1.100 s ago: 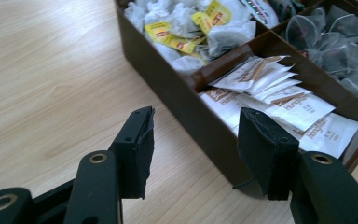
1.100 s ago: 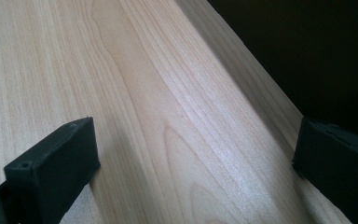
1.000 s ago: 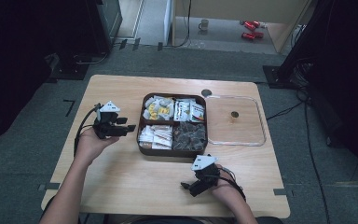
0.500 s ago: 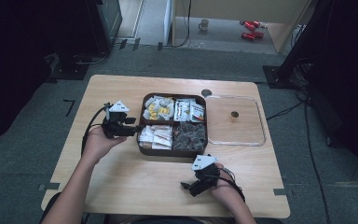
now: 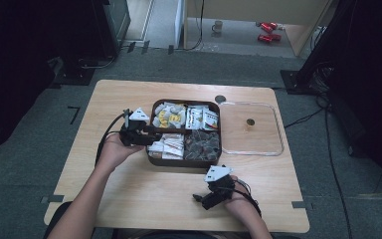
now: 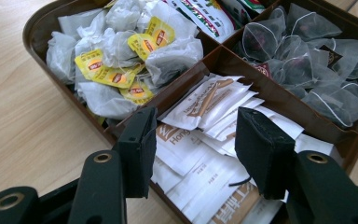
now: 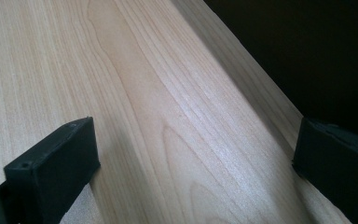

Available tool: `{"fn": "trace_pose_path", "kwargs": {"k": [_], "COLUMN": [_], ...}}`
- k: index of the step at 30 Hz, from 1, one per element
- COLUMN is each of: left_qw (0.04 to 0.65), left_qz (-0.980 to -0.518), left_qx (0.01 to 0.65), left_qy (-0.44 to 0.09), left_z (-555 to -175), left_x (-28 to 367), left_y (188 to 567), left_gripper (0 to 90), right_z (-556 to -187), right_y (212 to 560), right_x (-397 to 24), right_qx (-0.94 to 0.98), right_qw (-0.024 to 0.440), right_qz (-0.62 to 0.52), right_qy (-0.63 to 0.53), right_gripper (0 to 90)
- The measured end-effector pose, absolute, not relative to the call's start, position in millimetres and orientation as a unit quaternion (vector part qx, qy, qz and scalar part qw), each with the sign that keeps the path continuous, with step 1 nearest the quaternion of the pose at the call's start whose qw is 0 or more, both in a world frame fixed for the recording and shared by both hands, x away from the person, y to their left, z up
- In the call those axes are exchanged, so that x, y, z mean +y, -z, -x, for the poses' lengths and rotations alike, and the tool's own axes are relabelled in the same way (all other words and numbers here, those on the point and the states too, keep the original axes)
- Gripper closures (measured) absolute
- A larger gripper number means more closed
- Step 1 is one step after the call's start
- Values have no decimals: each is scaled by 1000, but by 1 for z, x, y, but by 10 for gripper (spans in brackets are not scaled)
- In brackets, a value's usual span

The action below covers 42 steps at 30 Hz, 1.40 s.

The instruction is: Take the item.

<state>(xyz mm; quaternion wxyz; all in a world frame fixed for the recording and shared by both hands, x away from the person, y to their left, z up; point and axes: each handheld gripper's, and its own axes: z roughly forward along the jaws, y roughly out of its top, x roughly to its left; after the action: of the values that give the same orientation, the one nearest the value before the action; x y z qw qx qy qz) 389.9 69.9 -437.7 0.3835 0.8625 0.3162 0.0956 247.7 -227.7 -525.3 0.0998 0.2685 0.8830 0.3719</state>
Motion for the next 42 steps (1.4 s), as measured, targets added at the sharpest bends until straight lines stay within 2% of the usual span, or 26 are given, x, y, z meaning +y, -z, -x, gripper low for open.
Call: {"fn": "trace_pose_path", "kwargs": {"k": [10, 17, 22, 34, 42], "left_qw": [374, 370, 362, 344, 344], "left_qz": [-871, -875, -881, -894, -895], "left_qx": [307, 304, 298, 276, 271], "left_qy": [-87, -74, -67, -78, -82], "left_z": [-398, -404, -409, -418, -419], "left_x": [57, 51, 48, 32, 30], "left_y": [446, 451, 455, 466, 469], "left_gripper": [517, 651, 695, 741, 738], "right_z": [-247, -247, -247, -247, -247], "right_y": [525, 525, 525, 525, 525], "right_x": [-228, -228, -228, -228, -228], "right_qx": [882, 882, 882, 882, 882], "right_qw": [102, 102, 102, 102, 102], "right_qz": [-272, -272, -272, -272, -272], "right_qy": [-372, -372, -372, -372, -372], "right_gripper": [0, 0, 0, 0, 0]}}
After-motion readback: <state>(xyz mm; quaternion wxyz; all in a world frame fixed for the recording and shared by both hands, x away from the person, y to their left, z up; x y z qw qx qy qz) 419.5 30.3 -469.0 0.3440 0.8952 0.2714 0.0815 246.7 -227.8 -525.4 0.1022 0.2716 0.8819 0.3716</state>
